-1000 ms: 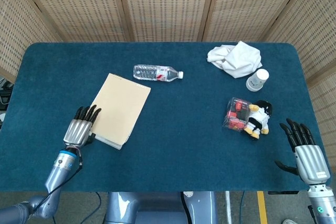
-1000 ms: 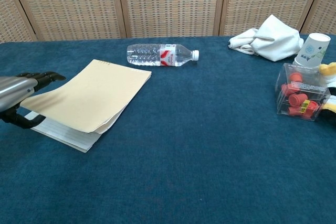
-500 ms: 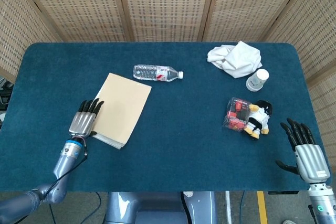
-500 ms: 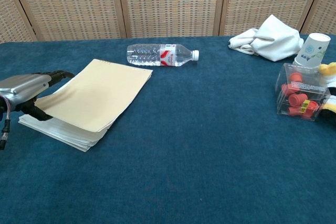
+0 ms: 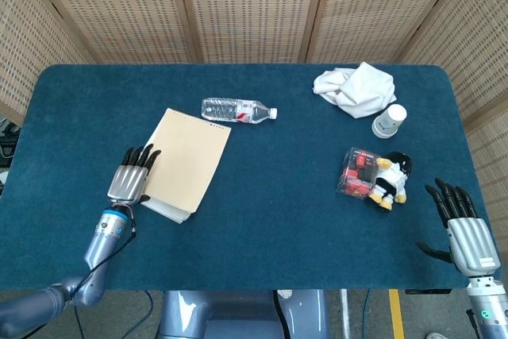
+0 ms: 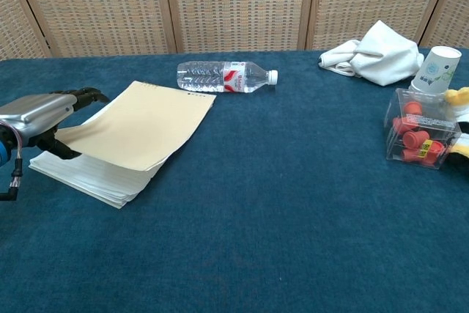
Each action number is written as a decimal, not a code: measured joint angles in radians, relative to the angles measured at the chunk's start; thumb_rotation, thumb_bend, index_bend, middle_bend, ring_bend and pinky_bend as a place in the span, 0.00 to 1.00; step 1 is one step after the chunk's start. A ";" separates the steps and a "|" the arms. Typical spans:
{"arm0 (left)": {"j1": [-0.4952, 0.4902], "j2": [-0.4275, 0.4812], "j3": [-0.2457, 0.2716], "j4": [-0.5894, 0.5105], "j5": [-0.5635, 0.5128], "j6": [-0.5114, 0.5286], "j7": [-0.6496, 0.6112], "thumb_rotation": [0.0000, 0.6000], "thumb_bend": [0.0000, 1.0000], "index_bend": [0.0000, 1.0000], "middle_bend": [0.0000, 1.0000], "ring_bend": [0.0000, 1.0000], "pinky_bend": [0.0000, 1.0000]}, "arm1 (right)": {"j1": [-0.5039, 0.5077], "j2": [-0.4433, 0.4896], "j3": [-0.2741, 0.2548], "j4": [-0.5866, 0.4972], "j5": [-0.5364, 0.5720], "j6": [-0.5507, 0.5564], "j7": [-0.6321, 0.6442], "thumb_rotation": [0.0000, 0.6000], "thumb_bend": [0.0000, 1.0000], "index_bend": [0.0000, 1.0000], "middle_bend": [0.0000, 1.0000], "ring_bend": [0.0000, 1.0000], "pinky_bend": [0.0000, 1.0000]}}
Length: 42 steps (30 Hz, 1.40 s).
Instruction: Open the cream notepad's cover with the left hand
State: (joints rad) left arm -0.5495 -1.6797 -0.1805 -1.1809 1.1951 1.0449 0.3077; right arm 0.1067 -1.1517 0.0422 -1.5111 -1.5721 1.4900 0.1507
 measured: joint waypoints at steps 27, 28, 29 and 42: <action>0.088 0.151 0.130 -0.157 0.174 0.120 -0.117 1.00 0.60 0.86 0.00 0.00 0.00 | -0.001 0.006 -0.007 -0.014 -0.014 0.004 0.012 1.00 0.00 0.01 0.00 0.00 0.00; 0.101 0.170 0.149 -0.171 0.194 0.134 -0.128 1.00 0.60 0.86 0.00 0.00 0.00 | -0.001 0.006 -0.008 -0.015 -0.016 0.005 0.012 1.00 0.00 0.01 0.00 0.00 0.00; 0.111 0.185 0.163 -0.182 0.209 0.144 -0.136 1.00 0.60 0.86 0.00 0.00 0.00 | -0.002 0.006 -0.009 -0.017 -0.019 0.007 0.010 1.00 0.00 0.01 0.00 0.00 0.00; 0.272 0.407 0.403 -0.350 0.423 0.274 -0.189 1.00 0.60 0.86 0.00 0.00 0.00 | -0.002 0.004 -0.015 -0.026 -0.030 0.009 -0.004 1.00 0.00 0.01 0.00 0.00 0.00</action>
State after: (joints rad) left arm -0.2772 -1.2728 0.2229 -1.5310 1.6184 1.3191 0.1190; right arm 0.1043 -1.1475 0.0268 -1.5374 -1.6020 1.4993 0.1465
